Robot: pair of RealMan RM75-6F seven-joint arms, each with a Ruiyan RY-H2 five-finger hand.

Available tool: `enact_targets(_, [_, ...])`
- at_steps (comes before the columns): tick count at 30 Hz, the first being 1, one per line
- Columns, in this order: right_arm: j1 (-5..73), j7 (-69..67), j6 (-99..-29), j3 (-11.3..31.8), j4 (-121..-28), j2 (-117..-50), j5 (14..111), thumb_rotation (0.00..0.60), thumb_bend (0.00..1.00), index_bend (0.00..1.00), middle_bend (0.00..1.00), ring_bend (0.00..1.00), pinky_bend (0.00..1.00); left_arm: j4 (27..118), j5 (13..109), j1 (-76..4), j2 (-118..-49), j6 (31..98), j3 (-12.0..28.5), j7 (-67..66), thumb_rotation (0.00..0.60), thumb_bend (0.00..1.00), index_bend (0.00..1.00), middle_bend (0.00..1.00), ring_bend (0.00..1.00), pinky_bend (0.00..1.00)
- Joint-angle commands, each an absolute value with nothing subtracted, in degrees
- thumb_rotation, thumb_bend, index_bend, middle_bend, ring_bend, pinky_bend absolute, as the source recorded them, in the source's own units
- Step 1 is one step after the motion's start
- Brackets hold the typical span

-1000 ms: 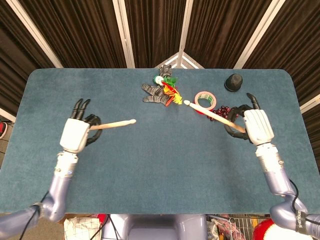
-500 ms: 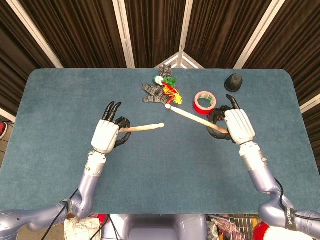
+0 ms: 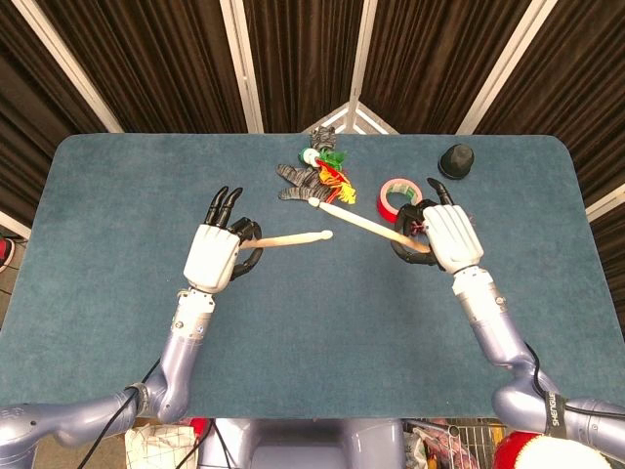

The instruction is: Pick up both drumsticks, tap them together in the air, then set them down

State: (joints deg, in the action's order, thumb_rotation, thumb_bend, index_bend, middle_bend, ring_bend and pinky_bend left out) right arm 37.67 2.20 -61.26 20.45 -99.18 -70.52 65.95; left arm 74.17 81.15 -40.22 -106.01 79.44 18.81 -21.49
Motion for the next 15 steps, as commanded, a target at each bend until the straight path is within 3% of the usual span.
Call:
enact_targets(1, [38.8, 3.1, -60.5, 21.3, -100.0, -70.9, 64.1, 0.6, 0.45, 0.8, 0.62, 0.43, 0.0, 74.3, 81.1, -40.6, -106.3, 79.3, 18.7, -22.4, 0.6, 0.5, 0.61, 0.59, 0.08, 0.0])
enact_targets(15, [39.1, 1.7, -60.5, 20.9, -103.4, -70.2, 64.3, 0.6, 0.45, 0.8, 0.63, 0.43, 0.0, 71.7, 81.3, -42.2, -109.5, 80.6, 19.4, -22.0, 0.6, 0.5, 0.61, 0.59, 0.08, 0.0])
